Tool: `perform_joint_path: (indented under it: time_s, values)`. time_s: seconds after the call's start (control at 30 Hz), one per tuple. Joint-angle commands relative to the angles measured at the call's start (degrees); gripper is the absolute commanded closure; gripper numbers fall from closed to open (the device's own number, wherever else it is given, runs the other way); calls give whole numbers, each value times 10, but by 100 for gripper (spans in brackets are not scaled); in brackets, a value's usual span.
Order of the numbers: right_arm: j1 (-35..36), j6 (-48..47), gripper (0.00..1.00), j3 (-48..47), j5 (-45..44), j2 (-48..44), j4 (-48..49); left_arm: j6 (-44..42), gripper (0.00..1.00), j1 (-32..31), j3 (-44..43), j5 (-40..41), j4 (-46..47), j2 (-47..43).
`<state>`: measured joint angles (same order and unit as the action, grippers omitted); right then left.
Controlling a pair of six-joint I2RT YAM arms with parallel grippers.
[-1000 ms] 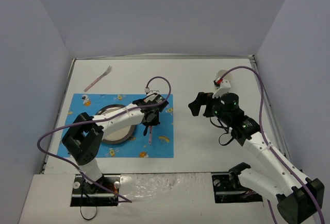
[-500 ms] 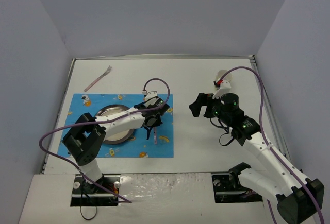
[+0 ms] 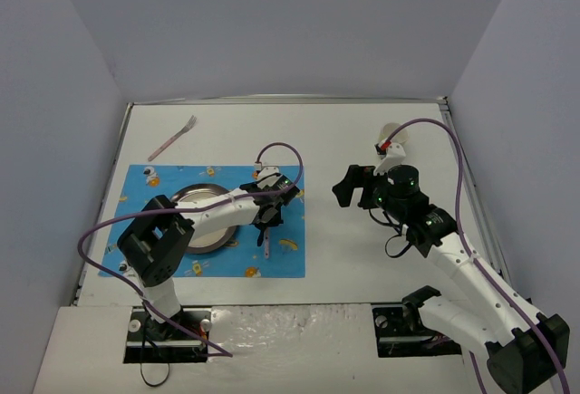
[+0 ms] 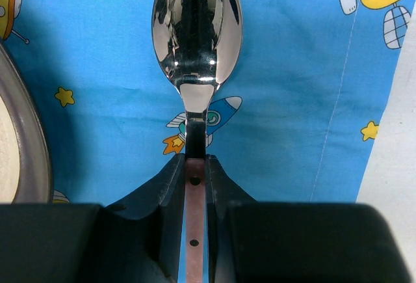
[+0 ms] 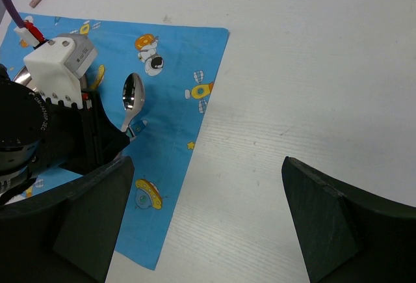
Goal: Set the dinner table for one person
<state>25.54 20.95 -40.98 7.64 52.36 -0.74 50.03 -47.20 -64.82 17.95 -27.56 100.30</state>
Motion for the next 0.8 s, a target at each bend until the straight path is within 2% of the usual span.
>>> perform_joint_path:
  time_s: [0.0,0.63,0.7,0.77]
  values:
    - [-3,1,6,-2,-7,-9,25,-7,100,-4,-8,10,5,-44]
    - [-3,11,6,4,-3,0,26,1,99,-4,15,0,25,-31]
    - [-3,11,6,4,-3,-1,26,3,96,-4,16,-3,27,-24]
    - [-3,12,6,5,-4,-3,25,6,86,-4,17,-4,28,-22]
